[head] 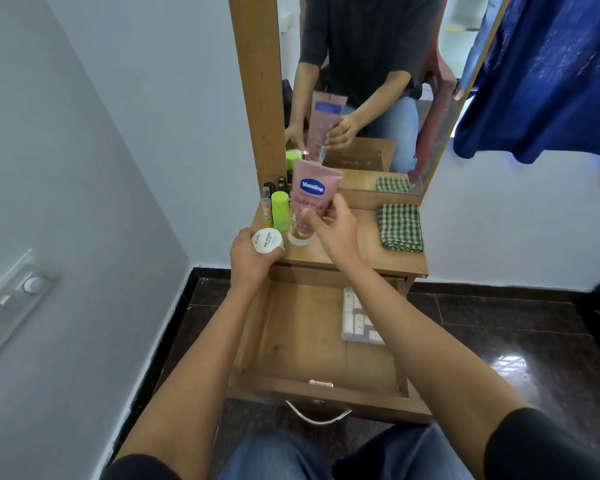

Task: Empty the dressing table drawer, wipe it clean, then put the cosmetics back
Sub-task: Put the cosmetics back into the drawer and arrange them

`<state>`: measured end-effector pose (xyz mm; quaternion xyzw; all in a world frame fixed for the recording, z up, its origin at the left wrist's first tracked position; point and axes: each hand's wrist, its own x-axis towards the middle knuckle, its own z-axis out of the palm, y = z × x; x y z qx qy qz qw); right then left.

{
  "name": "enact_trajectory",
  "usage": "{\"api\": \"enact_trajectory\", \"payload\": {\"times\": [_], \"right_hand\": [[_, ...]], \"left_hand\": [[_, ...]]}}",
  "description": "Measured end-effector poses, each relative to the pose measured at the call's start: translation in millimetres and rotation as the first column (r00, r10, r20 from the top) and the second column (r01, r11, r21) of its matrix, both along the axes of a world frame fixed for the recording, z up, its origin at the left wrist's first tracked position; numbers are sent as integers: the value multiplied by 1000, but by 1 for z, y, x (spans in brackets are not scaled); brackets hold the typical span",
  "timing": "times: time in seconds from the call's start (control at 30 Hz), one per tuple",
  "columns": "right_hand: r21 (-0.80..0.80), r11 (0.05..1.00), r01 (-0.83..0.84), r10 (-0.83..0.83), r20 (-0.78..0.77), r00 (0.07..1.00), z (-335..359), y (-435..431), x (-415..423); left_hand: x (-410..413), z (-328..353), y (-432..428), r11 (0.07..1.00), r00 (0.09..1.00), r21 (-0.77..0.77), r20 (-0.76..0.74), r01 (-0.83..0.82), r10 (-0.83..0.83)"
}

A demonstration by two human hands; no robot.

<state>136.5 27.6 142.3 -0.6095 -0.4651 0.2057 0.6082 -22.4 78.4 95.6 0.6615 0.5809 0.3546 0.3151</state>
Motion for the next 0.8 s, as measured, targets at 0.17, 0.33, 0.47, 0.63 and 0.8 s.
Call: {"api": "enact_trajectory", "payload": {"times": [0.17,0.33,0.47,0.63,0.8], "right_hand": [[-60,964,-259,259,-19,966,2,-59,30],[-435,753,-494,586,104,803,-13,-108,59],[-732,564,-381,741,246,625,-33,-122,61],[-860,425,-281,807,220,548,-57,-128,46],[-920,306,-246,818,122,562,-77,-128,40]], "left_hand": [[-19,-2,-43,996,996,20,9,87,-88],[-29,-20,-77,985,987,-71,-21,157,-159],[-33,-31,-90,972,969,-106,-113,209,-221],[-35,-36,-100,965,953,-140,-182,220,-244],[-38,-41,-104,951,924,-192,-253,244,-288]]}}
